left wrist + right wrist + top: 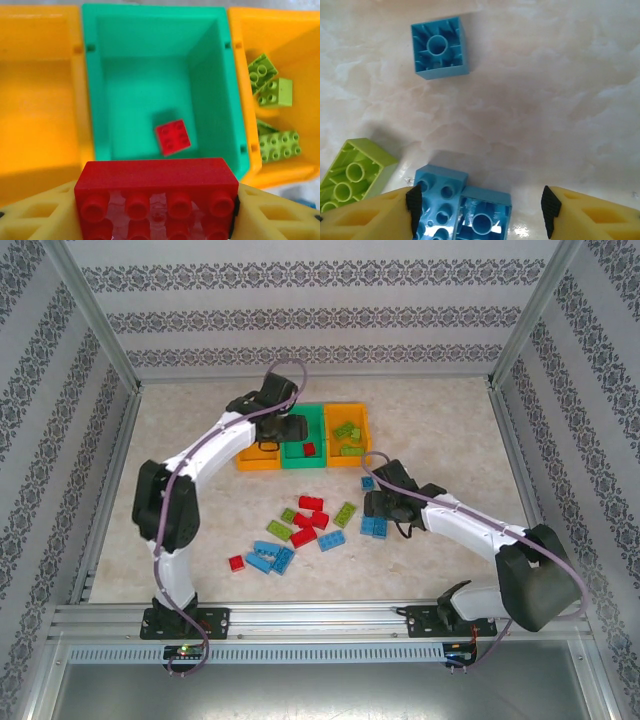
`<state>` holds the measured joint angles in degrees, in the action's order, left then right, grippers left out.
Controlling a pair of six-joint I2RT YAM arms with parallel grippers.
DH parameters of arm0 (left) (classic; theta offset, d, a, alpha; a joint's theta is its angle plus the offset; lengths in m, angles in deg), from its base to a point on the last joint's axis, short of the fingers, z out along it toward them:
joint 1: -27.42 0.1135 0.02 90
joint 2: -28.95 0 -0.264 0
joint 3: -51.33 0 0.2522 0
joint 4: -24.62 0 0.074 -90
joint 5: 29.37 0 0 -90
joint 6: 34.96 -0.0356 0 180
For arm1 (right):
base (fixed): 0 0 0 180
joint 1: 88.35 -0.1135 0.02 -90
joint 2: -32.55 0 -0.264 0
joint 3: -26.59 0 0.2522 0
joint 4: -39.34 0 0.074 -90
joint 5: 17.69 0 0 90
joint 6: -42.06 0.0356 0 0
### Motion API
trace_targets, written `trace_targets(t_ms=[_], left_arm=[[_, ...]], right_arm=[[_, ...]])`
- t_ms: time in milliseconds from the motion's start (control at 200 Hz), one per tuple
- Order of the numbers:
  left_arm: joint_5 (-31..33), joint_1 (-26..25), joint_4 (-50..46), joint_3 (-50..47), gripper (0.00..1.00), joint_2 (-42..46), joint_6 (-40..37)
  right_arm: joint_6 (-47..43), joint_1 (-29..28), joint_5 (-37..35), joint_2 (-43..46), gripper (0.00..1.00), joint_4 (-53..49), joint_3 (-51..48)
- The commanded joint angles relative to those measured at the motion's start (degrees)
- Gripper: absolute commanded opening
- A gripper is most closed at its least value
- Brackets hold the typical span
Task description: Sort the legos into containers by color
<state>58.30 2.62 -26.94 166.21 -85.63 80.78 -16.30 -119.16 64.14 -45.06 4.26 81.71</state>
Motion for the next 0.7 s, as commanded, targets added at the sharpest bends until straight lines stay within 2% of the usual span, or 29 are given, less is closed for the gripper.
trace_targets(t_ms=[0,145,290,360,445,470,694], left_arm=[[0.14,-0.61,-4.34,7.13,0.61,-5.95,-3.38],[0.84,-0.63,-7.39,14.12,0.64,-11.80,-3.74],[-0.58,-0.65,-7.24,13.99,0.72,-12.40,-3.08],[-1.19,-0.65,-7.18,13.06,0.80,-11.72,-2.72],[-1.92,-0.66,-6.38,10.96,0.92,-9.73,-1.94],[-2.30,-0.64,-5.95,10.20,1.00,-9.01,-1.70],[-3.55,-0.61,-3.42,3.64,1.00,-0.92,0.27]], right_arm=[[-2.34,-0.34,-2.07,-2.45,0.71,1.58,2.31],[-5.86,-0.22,-1.46,-5.06,0.73,3.99,4.78],[-7.82,0.80,-0.58,-9.81,0.75,4.71,8.36],[-8.46,1.70,0.13,-12.32,0.75,4.67,10.26],[-9.64,2.54,1.27,-15.00,0.71,4.64,12.30],[-9.94,2.74,1.41,-15.73,0.70,4.58,12.91],[-11.67,5.00,3.63,-21.01,0.62,3.19,16.61]])
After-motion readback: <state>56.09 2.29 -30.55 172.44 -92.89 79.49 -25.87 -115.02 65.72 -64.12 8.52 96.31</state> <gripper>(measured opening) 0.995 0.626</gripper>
